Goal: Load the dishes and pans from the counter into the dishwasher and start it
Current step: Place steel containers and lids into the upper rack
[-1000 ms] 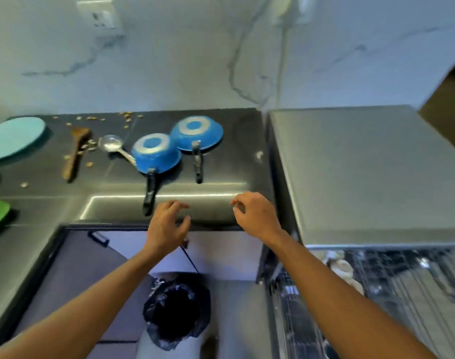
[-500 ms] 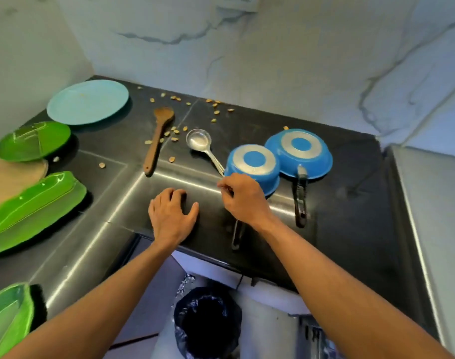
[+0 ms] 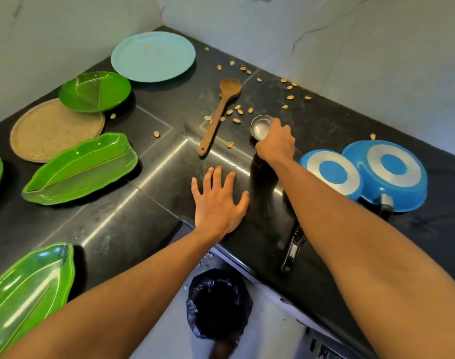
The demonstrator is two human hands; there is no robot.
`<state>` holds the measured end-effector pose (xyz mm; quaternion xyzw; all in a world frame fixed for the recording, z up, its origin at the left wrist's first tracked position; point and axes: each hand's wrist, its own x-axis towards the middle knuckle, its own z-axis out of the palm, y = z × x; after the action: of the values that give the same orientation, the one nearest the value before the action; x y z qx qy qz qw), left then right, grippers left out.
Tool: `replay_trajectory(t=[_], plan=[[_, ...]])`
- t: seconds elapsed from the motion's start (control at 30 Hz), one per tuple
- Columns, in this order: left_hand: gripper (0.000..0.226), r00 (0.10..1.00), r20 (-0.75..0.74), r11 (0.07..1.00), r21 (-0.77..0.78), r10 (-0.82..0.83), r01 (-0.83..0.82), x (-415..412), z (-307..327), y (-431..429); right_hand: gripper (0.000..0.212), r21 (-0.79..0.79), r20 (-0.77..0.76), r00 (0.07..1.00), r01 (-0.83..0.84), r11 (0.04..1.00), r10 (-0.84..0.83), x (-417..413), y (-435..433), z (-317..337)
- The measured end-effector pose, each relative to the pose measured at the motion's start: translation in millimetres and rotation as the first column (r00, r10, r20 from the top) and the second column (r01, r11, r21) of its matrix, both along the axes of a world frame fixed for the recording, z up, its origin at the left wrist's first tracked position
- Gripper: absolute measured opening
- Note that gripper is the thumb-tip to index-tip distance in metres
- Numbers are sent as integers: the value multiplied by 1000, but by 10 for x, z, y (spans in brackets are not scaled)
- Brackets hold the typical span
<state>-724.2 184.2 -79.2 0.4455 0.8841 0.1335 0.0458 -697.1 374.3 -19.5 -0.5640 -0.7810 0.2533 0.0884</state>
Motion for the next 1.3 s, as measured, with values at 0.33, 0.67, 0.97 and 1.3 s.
replay_trajectory(t=[0.33, 0.67, 0.97, 1.3], plan=[[62, 1000, 26, 1000, -9, -15, 15, 23, 25, -5, 101, -114, -303, 953, -17, 993, -18, 25, -107, 240], [51, 998, 60, 990, 139, -35, 26, 113, 39, -79, 113, -390, -725, 678, -256, 885, -123, 1116, -835, 857], [33, 966, 190, 825, 564, -174, 38, 1312, 161, -739, 39, -421, -838, 476, -251, 872, -267, 2919, -1878, 916], [22, 774, 149, 688, 581, -615, 434, 3803, 146, -1286, 13, -425, -750, 474, 190, 885, -462, 5415, -3182, 472]])
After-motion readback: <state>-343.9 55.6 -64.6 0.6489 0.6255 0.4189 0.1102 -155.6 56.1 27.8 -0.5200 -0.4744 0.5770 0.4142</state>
